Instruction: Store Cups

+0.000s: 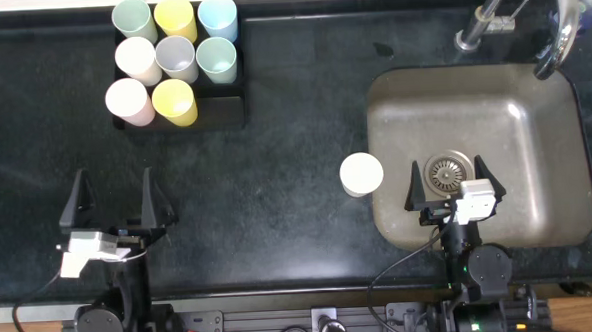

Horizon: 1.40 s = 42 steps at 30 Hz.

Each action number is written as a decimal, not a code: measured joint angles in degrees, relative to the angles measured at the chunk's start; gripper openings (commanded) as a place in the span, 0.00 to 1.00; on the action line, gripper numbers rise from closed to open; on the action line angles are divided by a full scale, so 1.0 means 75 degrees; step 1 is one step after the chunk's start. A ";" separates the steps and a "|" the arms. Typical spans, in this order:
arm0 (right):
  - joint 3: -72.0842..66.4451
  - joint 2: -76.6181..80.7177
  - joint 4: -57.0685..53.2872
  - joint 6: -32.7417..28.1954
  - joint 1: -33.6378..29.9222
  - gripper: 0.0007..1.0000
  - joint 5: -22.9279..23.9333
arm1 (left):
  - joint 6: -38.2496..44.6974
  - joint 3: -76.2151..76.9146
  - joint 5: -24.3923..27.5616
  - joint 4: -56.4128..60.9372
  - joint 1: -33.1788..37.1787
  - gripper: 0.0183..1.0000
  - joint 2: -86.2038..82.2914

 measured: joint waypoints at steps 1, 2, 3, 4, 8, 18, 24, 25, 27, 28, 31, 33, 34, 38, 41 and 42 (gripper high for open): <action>0.0000 0.0000 0.0003 0.0000 0.0000 1.00 0.0000 | -0.0003 0.0000 0.0000 -0.0041 0.0000 1.00 -0.0006; 0.0000 0.0000 0.0003 0.0003 0.0000 1.00 -0.0003 | -0.0003 0.0000 0.0012 -0.0119 0.0000 1.00 -0.0012; 0.0000 0.0000 0.0000 0.0000 0.0000 1.00 -0.0003 | -0.0003 0.0000 0.0023 -0.0289 0.0000 1.00 -0.0017; 0.0000 0.0000 0.0000 0.0000 0.0000 1.00 0.0000 | -0.0003 0.0000 0.0026 -0.0545 0.0000 1.00 -0.0026; 0.0000 0.0000 0.0006 0.0006 0.0000 1.00 0.0003 | -0.0026 -0.0026 0.0029 -0.2226 0.0000 1.00 -0.0047; 0.0000 0.0000 0.0003 0.0006 0.0000 1.00 0.0000 | -0.0032 -0.0041 0.0050 -0.4348 0.0000 1.00 -0.0035; 0.0000 0.0000 0.0000 0.0003 0.0000 1.00 0.0000 | -0.0029 -0.0041 0.0050 -0.4348 0.0000 1.00 -0.0035; 0.0000 0.0000 0.0000 0.0003 0.0000 1.00 0.0000 | -0.0029 -0.0041 0.0050 -0.4348 0.0000 1.00 -0.0035; 0.0000 0.0000 0.0000 0.0000 0.0000 1.00 0.0000 | -0.0029 -0.0041 0.0047 -0.4348 0.0000 1.00 -0.0035; 0.0000 0.0000 0.0000 0.0003 0.0000 1.00 0.0000 | -0.0029 -0.0041 0.0050 -0.4351 0.0000 1.00 -0.0035; 0.0000 0.0000 0.0000 0.0003 0.0000 1.00 0.0000 | -0.0029 -0.0041 0.0050 -0.4351 0.0000 1.00 -0.0035; 0.0000 0.0000 0.0000 0.0000 0.0000 1.00 0.0000 | -0.0029 -0.0041 0.0050 -0.4351 0.0000 1.00 -0.0035; 0.0000 0.0000 0.0006 0.0000 0.0000 1.00 0.0000 | -0.0029 -0.0041 0.0050 -0.4348 0.0000 1.00 -0.0035; 0.0000 0.0000 0.0000 0.0006 0.0000 1.00 0.0000 | -0.0029 -0.0041 0.0047 -0.4348 0.0000 1.00 -0.0035; 0.0000 0.0000 0.0000 0.0006 0.0000 1.00 0.0000 | -0.0029 -0.0041 0.0047 -0.4348 0.0000 1.00 -0.0035; 0.0000 0.0000 0.0000 0.0003 0.0000 1.00 0.0000 | -0.0029 -0.0041 0.0047 -0.4348 0.0000 1.00 -0.0035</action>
